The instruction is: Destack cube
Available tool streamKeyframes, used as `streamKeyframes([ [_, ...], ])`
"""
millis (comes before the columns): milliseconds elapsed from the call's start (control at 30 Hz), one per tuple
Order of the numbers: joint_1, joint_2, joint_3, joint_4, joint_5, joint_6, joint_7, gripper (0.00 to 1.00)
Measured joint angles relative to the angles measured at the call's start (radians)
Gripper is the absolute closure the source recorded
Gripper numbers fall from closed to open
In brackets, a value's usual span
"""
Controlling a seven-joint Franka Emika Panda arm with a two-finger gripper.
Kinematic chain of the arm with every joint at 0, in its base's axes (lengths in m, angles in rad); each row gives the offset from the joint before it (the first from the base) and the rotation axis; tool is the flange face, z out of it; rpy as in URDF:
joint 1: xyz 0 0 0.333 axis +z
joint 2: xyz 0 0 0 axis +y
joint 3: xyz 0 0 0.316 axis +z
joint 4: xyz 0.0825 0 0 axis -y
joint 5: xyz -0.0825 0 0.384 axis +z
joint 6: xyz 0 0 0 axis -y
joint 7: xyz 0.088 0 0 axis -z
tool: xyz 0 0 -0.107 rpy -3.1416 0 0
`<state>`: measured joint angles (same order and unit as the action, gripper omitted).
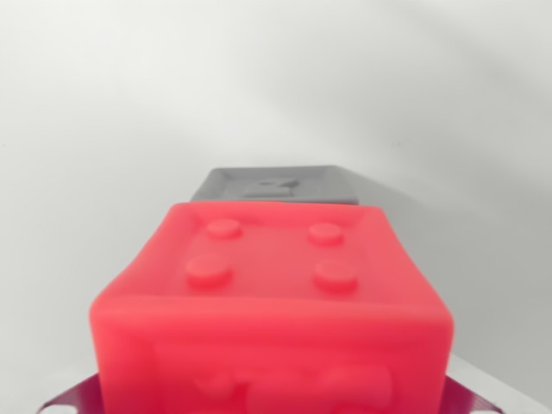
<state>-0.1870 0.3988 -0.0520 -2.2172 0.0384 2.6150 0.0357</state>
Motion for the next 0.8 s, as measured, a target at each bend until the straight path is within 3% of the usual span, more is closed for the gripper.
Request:
streamKeyframes([
  [500, 0.003, -0.095, -0.005, -0.004, -0.004, -0.087, 0.005, 1.0],
  [800, 0.028, -0.071, -0.005, 0.019, -0.004, -0.091, 0.081, 1.0],
])
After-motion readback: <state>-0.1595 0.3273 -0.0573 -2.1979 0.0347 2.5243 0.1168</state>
